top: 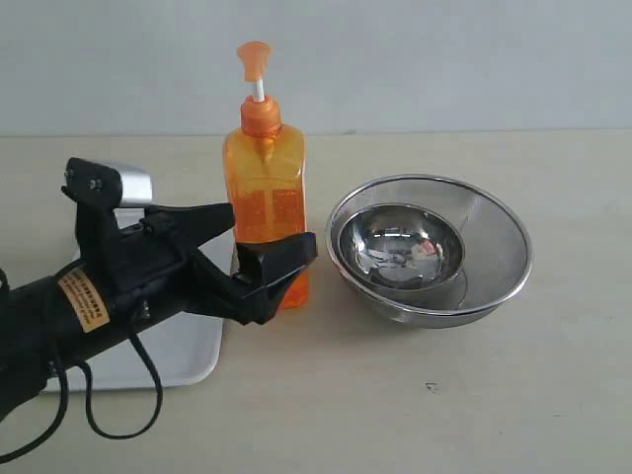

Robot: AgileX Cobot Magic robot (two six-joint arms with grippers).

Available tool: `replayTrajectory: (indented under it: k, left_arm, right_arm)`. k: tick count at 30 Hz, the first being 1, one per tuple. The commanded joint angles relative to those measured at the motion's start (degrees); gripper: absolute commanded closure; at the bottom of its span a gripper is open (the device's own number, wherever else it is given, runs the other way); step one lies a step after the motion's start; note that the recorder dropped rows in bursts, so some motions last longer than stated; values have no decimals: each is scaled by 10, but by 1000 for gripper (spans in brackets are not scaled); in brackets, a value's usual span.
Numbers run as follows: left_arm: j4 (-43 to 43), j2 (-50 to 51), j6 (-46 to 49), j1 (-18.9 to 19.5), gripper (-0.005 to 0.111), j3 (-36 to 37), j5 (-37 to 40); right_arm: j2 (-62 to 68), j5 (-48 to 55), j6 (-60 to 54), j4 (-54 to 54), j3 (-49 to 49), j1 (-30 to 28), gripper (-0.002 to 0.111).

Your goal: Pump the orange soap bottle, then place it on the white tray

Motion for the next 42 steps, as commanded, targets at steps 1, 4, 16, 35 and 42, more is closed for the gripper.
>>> replayTrajectory:
  k: [1, 4, 16, 35, 42]
  left_arm:
    - [-21, 20, -1, -40, 7, -28, 19]
    - [-111, 35, 47, -59, 7, -39, 35]
    - [-242, 81, 150, -68, 7, -87, 54]
    - [-302, 57, 261, -66, 7, -86, 69]
    - [-317, 57, 303, -66, 3, -86, 41]
  right_arm:
    - [-3, -2, 0, 0, 0, 1, 108]
    - [-3, -2, 0, 0, 0, 1, 108]
    - [-3, -2, 0, 0, 0, 1, 108]
    - [-3, -11, 0, 0, 0, 1, 108]
    - [-3, -11, 0, 0, 0, 1, 108]
